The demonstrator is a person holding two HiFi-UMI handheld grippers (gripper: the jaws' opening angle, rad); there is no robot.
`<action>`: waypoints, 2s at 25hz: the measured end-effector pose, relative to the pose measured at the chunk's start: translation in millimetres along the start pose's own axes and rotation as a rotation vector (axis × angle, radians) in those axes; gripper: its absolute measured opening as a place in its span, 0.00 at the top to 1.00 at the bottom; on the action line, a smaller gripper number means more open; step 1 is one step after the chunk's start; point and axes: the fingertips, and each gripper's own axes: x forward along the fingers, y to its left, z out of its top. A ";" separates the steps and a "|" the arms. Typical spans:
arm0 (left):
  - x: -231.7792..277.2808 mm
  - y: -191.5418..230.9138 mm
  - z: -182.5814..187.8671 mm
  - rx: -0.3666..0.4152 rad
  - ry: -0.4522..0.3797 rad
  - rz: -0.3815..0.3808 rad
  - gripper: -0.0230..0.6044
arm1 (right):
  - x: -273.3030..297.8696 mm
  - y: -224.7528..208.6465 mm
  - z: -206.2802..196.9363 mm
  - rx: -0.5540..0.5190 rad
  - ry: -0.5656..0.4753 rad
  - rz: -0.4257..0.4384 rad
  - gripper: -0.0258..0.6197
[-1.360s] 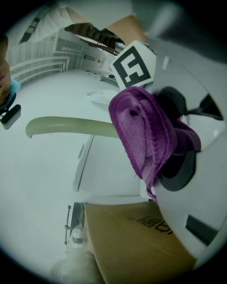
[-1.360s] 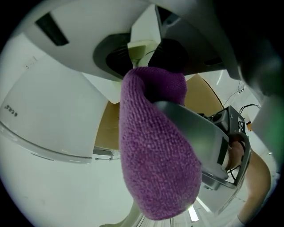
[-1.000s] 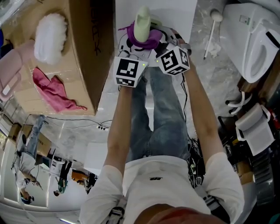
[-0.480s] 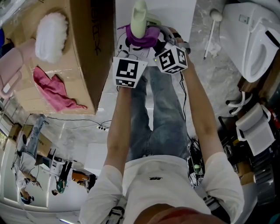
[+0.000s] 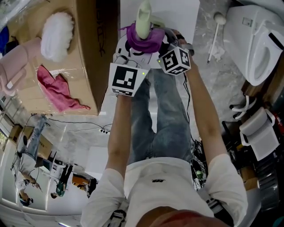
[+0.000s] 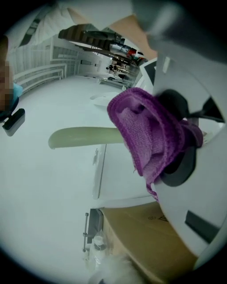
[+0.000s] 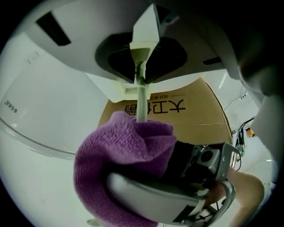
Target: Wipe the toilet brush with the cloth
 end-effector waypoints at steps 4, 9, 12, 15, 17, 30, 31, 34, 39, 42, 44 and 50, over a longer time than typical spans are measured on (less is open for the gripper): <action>-8.8 -0.1 25.0 -0.007 -0.049 -0.006 0.76 | 0.5 0.4 0.0 -0.002 0.005 0.002 0.85; -16.4 -0.3 50.5 -0.016 -0.063 -0.023 0.75 | 0.1 0.5 -1.4 0.003 0.011 0.001 0.85; -21.3 -0.2 66.0 -0.023 -0.076 -0.040 0.74 | 0.0 1.0 -1.5 0.004 0.012 -0.001 0.85; -26.0 0.3 80.4 -0.050 -0.095 -0.053 0.71 | -0.6 0.4 -0.7 0.001 0.012 -0.001 0.85; -28.1 1.4 89.6 -0.083 -0.116 -0.066 0.70 | -0.5 0.4 -0.4 0.000 0.012 -0.002 0.85; -28.9 2.9 115.8 -0.095 -0.178 -0.094 0.68 | -0.7 0.4 -1.3 0.001 0.008 -0.006 0.85; -28.1 2.4 112.3 -0.087 -0.171 -0.091 0.68 | -0.6 0.5 -1.3 0.000 0.007 -0.006 0.85; -25.0 0.6 98.8 -0.071 -0.149 -0.078 0.70 | -0.8 0.4 -1.1 0.000 0.004 -0.005 0.85; -18.3 1.1 67.5 -0.073 -0.122 -0.052 0.74 | -0.4 0.1 -0.9 -0.004 0.001 -0.004 0.85; -14.0 1.3 48.5 -0.083 -0.108 -0.037 0.75 | -0.5 0.8 -0.9 -0.005 -0.001 -0.004 0.85; -10.5 0.8 38.1 -0.085 -0.095 -0.030 0.75 | -1.3 0.5 -1.0 -0.006 -0.003 -0.004 0.85; 4.4 2.2 0.4 -0.069 -0.041 -0.026 0.76 | -1.0 0.4 -0.7 -0.008 -0.009 -0.010 0.85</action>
